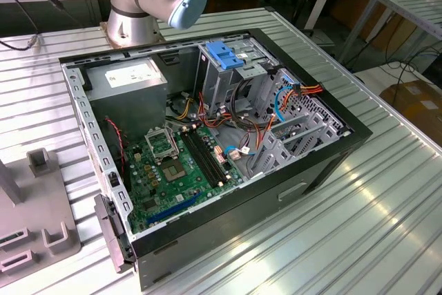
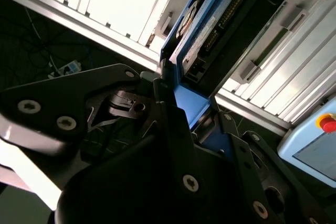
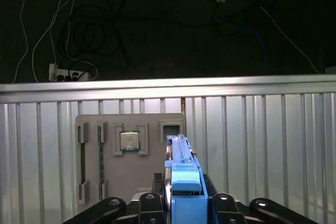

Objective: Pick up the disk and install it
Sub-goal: 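Pick up the disk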

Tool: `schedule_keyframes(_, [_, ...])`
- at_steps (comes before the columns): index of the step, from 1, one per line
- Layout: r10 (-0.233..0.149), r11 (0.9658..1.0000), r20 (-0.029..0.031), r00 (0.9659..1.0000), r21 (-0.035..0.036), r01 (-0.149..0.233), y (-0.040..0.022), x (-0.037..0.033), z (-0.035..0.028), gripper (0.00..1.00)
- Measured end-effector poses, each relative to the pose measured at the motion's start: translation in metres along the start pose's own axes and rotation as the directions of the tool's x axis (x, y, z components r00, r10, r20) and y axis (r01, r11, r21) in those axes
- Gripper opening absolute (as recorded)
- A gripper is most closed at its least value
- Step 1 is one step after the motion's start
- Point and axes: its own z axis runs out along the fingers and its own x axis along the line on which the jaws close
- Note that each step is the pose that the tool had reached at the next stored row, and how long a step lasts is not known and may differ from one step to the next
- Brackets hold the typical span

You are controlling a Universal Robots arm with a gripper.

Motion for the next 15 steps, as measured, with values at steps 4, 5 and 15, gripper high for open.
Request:
schedule_keyframes(4, [0.000,1.0000,-0.0019,1.0000,0.0001,0.000,0.0001,-0.0002,-0.0077,0.37])
schedule_keyframes(5, [0.000,1.0000,-0.0027,1.0000,0.0001,0.000,0.0001,-0.0002,-0.0097,0.37])
schedule_keyframes(15, [0.000,1.0000,-0.0044,1.0000,0.0002,0.000,0.0004,-0.0007,-0.0349,0.37])
